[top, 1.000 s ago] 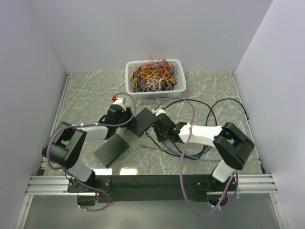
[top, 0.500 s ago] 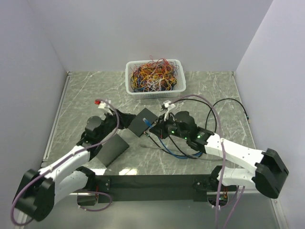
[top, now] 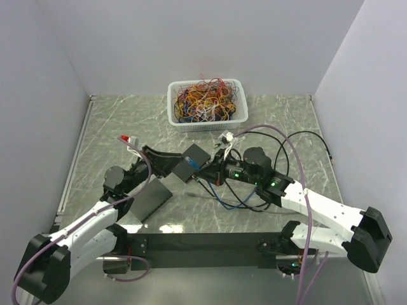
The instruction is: Insert the plug into the switch port
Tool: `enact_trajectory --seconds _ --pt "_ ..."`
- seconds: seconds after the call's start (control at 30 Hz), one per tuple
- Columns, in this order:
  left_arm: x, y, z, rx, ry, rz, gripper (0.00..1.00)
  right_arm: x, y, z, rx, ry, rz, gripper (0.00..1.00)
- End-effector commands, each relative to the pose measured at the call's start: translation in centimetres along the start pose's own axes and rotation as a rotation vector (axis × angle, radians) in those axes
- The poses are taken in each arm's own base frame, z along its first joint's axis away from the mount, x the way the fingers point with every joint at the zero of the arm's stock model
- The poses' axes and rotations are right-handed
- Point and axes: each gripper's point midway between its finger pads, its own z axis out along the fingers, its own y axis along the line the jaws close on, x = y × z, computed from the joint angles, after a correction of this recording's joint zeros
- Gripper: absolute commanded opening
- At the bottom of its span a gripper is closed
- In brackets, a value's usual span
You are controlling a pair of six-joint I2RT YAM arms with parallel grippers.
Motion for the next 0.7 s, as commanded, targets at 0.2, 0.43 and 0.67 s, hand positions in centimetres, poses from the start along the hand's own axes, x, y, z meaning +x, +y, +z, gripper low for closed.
enact_trajectory --seconds 0.2,0.43,0.67 --pt "-0.7 -2.8 -0.1 0.127 -0.016 -0.002 0.46 -2.5 2.2 0.0 -0.087 -0.059 -0.011 0.0" --pt "-0.3 -2.7 0.0 0.136 -0.009 -0.011 0.45 -2.2 2.2 0.5 -0.105 -0.053 0.005 0.0" --pt "0.1 -2.7 0.3 0.135 0.008 -0.008 0.38 -1.9 1.8 1.1 -0.097 -0.033 0.007 0.0"
